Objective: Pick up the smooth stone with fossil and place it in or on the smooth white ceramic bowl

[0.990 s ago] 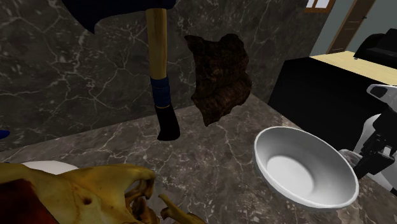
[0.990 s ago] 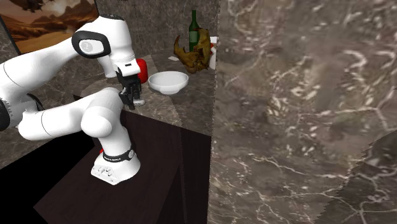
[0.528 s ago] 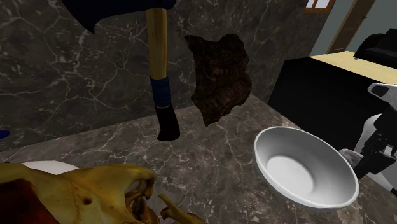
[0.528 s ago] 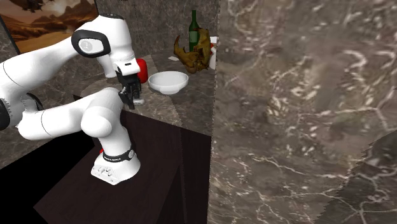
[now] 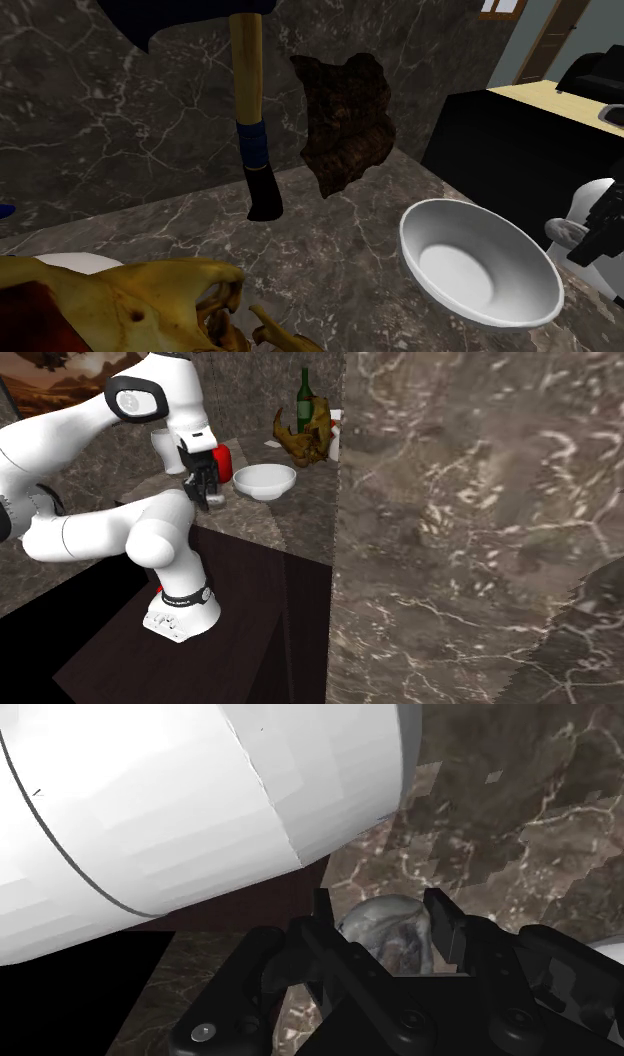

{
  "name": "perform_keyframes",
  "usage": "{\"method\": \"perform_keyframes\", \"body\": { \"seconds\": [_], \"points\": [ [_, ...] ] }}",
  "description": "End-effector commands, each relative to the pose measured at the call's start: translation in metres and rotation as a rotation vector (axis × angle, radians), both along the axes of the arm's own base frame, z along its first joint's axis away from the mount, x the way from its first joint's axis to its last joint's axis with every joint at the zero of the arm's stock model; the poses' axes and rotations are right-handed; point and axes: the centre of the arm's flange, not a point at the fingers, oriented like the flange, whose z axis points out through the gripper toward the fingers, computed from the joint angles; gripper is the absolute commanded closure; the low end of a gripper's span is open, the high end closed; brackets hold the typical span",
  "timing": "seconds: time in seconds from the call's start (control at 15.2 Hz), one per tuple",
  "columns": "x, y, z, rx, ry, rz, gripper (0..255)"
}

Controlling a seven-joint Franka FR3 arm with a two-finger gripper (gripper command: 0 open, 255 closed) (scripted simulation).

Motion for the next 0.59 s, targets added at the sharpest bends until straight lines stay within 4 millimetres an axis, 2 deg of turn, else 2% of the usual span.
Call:
{"method": "perform_keyframes", "body": {
  "seconds": [0.0,0.53],
  "points": [
    [0.0,-0.001,0.011,0.0,0.0,0.0,255],
    [0.0,-0.001,0.053,0.0,0.0,0.0,255]
  ]
}}
